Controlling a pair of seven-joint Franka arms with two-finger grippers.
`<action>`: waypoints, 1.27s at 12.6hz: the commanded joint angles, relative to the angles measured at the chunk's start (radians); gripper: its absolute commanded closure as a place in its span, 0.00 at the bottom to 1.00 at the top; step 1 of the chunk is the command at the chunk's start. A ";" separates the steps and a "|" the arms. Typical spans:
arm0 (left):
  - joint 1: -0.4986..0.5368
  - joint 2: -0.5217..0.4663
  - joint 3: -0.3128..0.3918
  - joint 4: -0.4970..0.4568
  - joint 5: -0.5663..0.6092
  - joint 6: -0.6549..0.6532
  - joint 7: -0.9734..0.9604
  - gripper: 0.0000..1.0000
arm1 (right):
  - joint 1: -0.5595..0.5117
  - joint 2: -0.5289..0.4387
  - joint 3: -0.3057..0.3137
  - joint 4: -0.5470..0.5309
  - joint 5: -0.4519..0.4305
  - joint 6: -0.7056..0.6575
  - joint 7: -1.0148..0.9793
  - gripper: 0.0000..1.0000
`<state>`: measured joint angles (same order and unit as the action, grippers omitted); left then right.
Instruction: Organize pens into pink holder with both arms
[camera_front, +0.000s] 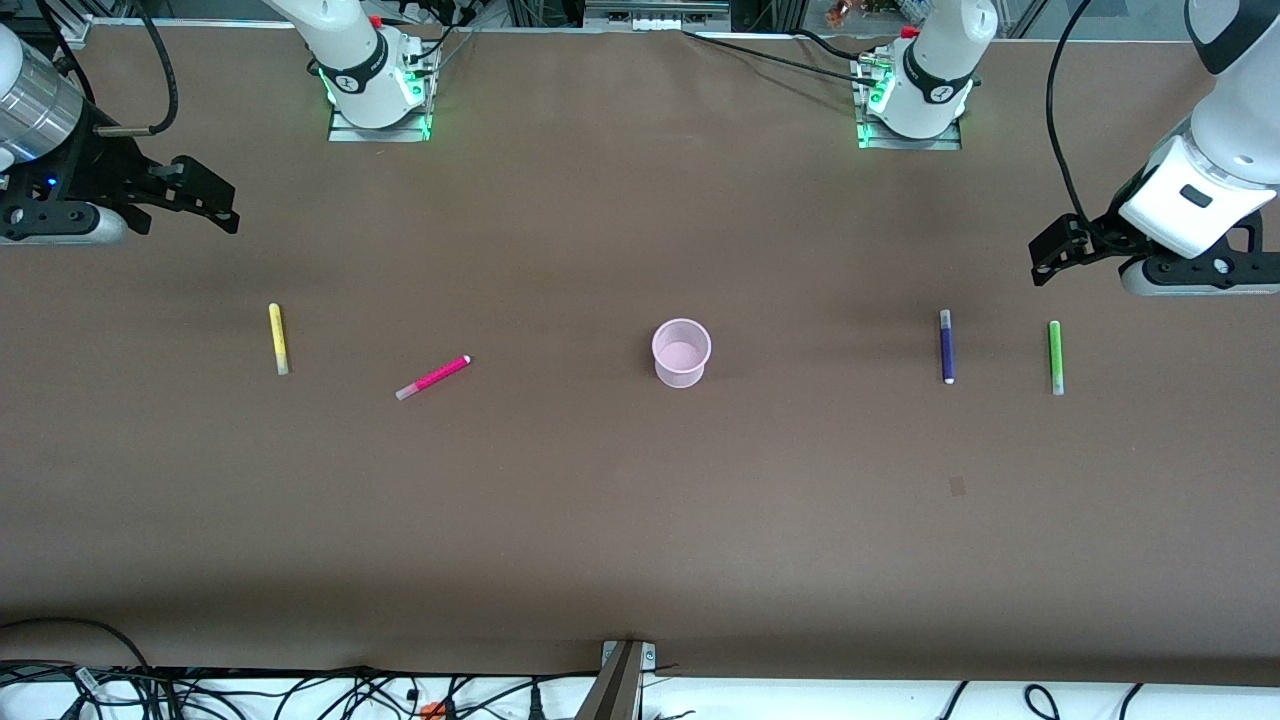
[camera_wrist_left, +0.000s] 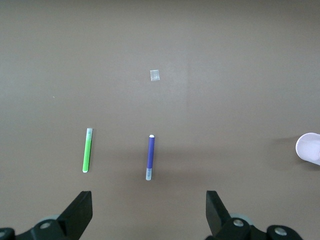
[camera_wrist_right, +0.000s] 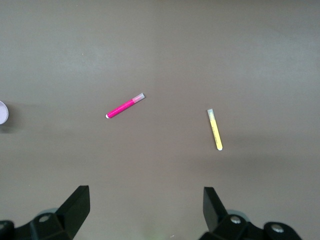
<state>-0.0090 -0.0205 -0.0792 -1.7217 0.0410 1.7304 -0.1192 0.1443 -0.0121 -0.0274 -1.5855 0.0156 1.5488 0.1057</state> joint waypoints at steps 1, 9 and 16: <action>-0.002 -0.016 0.007 -0.006 -0.019 0.014 -0.007 0.00 | -0.009 -0.003 0.012 -0.010 -0.006 0.013 0.021 0.00; -0.002 -0.010 0.002 -0.009 -0.023 -0.018 -0.005 0.00 | -0.003 0.062 0.014 0.005 0.006 0.109 0.011 0.00; -0.002 0.121 0.001 -0.019 -0.023 -0.123 0.033 0.00 | 0.087 0.187 0.024 -0.055 0.013 0.120 0.074 0.00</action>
<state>-0.0101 0.0235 -0.0805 -1.7529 0.0402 1.6276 -0.1107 0.1980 0.1523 -0.0015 -1.6012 0.0197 1.6177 0.0936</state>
